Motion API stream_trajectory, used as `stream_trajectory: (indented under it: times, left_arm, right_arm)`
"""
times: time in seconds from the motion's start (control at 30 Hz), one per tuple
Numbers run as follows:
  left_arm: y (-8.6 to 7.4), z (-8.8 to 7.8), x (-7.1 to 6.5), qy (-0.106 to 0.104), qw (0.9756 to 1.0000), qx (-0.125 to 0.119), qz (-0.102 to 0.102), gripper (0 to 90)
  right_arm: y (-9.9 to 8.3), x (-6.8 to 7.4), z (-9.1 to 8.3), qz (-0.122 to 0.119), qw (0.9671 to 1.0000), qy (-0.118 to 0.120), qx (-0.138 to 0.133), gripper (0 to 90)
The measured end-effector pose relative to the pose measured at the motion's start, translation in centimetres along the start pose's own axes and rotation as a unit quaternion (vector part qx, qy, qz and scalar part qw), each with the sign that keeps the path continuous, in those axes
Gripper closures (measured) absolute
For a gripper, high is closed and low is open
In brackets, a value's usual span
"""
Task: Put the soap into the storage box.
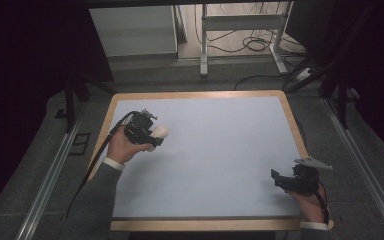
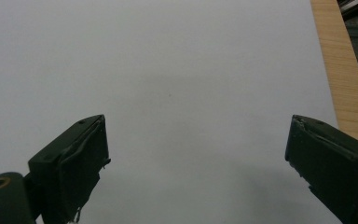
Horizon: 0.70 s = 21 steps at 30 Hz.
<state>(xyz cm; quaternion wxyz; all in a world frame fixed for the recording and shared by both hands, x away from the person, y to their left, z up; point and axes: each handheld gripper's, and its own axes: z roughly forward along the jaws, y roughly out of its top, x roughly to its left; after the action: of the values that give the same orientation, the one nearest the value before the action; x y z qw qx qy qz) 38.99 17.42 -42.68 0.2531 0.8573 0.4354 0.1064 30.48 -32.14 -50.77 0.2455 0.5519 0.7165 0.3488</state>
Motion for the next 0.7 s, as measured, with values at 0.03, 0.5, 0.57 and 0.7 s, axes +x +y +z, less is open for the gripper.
stream_trajectory:
  times: [0.03, 0.5, 0.57, 0.7]
  left_arm:
    - [0.0, 0.0, 0.0, 0.0, 1.0, 0.0, 0.0, 49.6]
    - [0.1, -0.2, 1.3, 0.014, 0.9998, -0.001, -0.01, 49.7]
    - [0.1, -0.1, 1.7, 0.014, 0.9998, 0.0, -0.014, 49.7]
    - [0.2, 0.0, 2.3, 0.015, 0.9997, 0.004, -0.021, 49.7]
  right_arm:
    - [0.0, 0.0, 0.0, 0.0, 1.0, 0.0, 0.0, 5.6]
    - [0.0, 0.0, 0.1, 0.0, 1.0, 0.0, 0.002, 5.6]
    - [0.0, 0.0, 0.1, -0.001, 1.0, 0.0, 0.003, 5.6]
    - [-0.1, 0.0, 0.1, -0.001, 1.0, 0.0, 0.004, 5.6]
